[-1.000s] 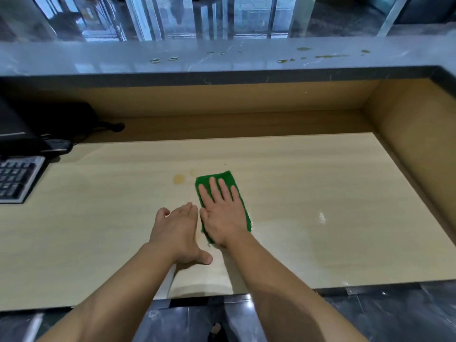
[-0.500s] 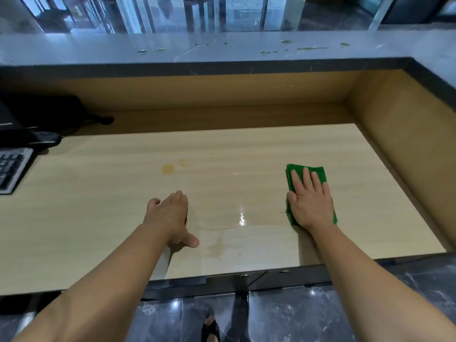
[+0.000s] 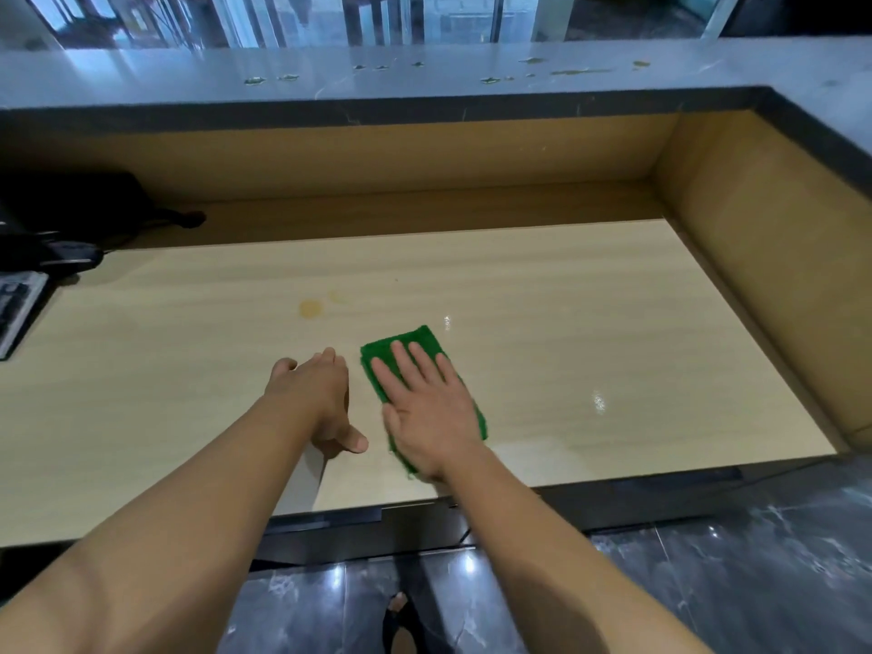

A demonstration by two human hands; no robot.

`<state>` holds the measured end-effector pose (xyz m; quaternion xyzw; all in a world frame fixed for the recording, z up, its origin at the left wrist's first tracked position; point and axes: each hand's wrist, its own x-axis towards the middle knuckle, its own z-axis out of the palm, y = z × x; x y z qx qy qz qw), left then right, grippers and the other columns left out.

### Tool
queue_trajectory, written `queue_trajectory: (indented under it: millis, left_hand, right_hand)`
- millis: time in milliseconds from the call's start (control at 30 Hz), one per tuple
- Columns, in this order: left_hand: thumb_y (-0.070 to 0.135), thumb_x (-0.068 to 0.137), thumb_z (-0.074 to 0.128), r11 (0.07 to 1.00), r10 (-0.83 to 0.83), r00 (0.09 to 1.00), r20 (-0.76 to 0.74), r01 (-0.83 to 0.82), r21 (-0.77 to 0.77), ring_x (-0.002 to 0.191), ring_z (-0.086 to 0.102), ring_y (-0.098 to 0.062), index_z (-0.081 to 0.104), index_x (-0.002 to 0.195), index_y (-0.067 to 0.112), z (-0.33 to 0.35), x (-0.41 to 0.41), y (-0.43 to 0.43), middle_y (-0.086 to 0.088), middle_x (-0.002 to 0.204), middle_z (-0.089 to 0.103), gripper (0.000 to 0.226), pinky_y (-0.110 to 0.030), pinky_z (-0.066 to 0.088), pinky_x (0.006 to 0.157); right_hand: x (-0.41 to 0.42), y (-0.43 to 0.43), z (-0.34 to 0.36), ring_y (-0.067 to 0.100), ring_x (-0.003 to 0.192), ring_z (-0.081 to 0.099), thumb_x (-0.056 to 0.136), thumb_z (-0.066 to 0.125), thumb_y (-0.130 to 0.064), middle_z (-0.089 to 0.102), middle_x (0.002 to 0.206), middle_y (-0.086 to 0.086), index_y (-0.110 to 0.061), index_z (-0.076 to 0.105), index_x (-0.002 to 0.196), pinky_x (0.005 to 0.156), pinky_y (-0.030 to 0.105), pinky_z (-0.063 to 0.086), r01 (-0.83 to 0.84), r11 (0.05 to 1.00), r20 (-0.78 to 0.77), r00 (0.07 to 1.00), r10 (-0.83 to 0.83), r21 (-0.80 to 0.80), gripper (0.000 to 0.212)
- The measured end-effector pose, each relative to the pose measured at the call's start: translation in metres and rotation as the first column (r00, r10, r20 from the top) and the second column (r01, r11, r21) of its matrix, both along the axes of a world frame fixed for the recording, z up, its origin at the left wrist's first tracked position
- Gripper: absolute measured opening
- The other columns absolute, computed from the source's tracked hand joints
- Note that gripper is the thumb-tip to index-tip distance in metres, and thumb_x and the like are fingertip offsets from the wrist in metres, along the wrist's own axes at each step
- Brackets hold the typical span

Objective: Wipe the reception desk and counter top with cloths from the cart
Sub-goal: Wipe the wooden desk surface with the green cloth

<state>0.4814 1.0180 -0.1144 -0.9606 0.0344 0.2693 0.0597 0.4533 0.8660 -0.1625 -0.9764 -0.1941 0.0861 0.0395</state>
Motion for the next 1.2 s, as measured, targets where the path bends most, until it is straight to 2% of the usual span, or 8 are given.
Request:
queue_trajectory:
  millis: [67,300,500,600,733,900,1033,1200]
  left_hand:
    - [0.067,0.062,0.075,1.000,0.004,1.000,0.000,-0.004,0.003,0.127,0.040,-0.017,0.040,0.131,0.016,0.000,0.000,0.000,0.003,0.132,0.042,0.093,-0.040,0.021,0.112]
    - [0.069,0.061,0.074,1.000,-0.013,1.000,0.010,0.013,0.004,0.126,0.041,-0.017,0.039,0.134,0.016,-0.001,-0.001,0.000,0.003,0.131,0.043,0.096,-0.040,0.020,0.113]
    - [0.067,0.062,0.075,1.000,-0.027,1.000,0.013,0.026,0.011,0.129,0.039,-0.019,0.038,0.137,0.014,-0.001,-0.001,-0.002,0.000,0.138,0.041,0.099,-0.037,0.025,0.110]
    - [0.065,0.061,0.077,1.000,-0.013,1.000,0.009,0.013,0.018,0.124,0.043,-0.020,0.040,0.136,0.014,0.001,0.000,-0.004,0.000,0.132,0.044,0.098,-0.037,0.027,0.109]
    - [0.066,0.061,0.077,0.999,0.003,1.000,-0.013,-0.002,0.050,0.123,0.044,-0.021,0.043,0.135,0.012,0.005,0.000,-0.008,-0.002,0.133,0.044,0.097,-0.035,0.029,0.107]
    - [0.068,0.063,0.075,0.997,0.000,0.999,-0.052,0.004,0.081,0.129,0.041,-0.022,0.048,0.133,0.014,0.010,0.000,-0.011,-0.004,0.140,0.040,0.092,-0.035,0.028,0.108]
    - [0.067,0.063,0.075,0.998,-0.001,0.999,-0.054,0.005,0.068,0.125,0.044,-0.022,0.054,0.126,0.015,0.012,-0.001,-0.010,-0.003,0.135,0.043,0.085,-0.036,0.030,0.107]
    - [0.067,0.063,0.075,0.998,-0.012,0.999,-0.050,0.015,0.055,0.123,0.045,-0.022,0.051,0.129,0.013,0.014,-0.002,-0.009,-0.003,0.133,0.043,0.088,-0.035,0.034,0.103]
  right_hand:
    - [0.001,-0.038,0.003,0.016,0.149,-0.015,0.102,0.017,-0.041,-0.015,0.161,-0.003,-0.034,-0.007,0.154,0.120,0.038,-0.010,0.026,1.000,0.011,1.000,-0.025,-0.011,0.058]
    - [-0.006,-0.169,0.008,0.016,0.150,-0.009,0.103,0.020,-0.040,-0.010,0.163,0.000,-0.032,-0.004,0.155,0.121,0.036,-0.004,0.424,0.905,0.019,0.906,-0.424,-0.040,0.057]
    - [-0.006,-0.109,0.006,0.028,0.150,-0.006,0.102,0.016,-0.035,-0.009,0.163,0.010,-0.021,-0.007,0.155,0.121,0.046,0.000,0.658,0.753,0.023,0.753,-0.657,-0.028,0.060]
    - [-0.016,-0.049,0.005,0.031,0.150,-0.008,0.102,0.016,-0.036,-0.013,0.162,0.012,-0.020,-0.011,0.155,0.120,0.049,-0.002,0.614,0.789,0.019,0.789,-0.614,-0.007,0.061]
    - [-0.036,0.012,0.001,0.031,0.149,-0.015,0.103,0.018,-0.036,-0.017,0.161,0.011,-0.020,-0.012,0.154,0.120,0.050,-0.007,0.336,0.942,-0.015,0.942,-0.335,0.023,0.061]
    - [-0.031,-0.028,0.002,0.018,0.149,-0.015,0.102,0.018,-0.040,-0.015,0.162,0.000,-0.032,-0.006,0.154,0.119,0.038,-0.012,0.006,1.000,-0.019,1.000,-0.006,0.005,0.059]
    - [-0.027,-0.106,0.005,0.014,0.149,-0.012,0.084,-0.002,-0.050,-0.013,0.161,-0.006,-0.034,-0.005,0.154,0.116,0.031,-0.012,0.154,0.988,-0.003,0.988,-0.154,-0.020,0.071]
    - [-0.021,-0.175,0.007,0.016,0.150,-0.009,0.103,0.022,-0.042,-0.010,0.163,0.000,-0.032,-0.002,0.155,0.121,0.035,-0.004,0.449,0.892,0.002,0.893,-0.450,-0.055,0.059]
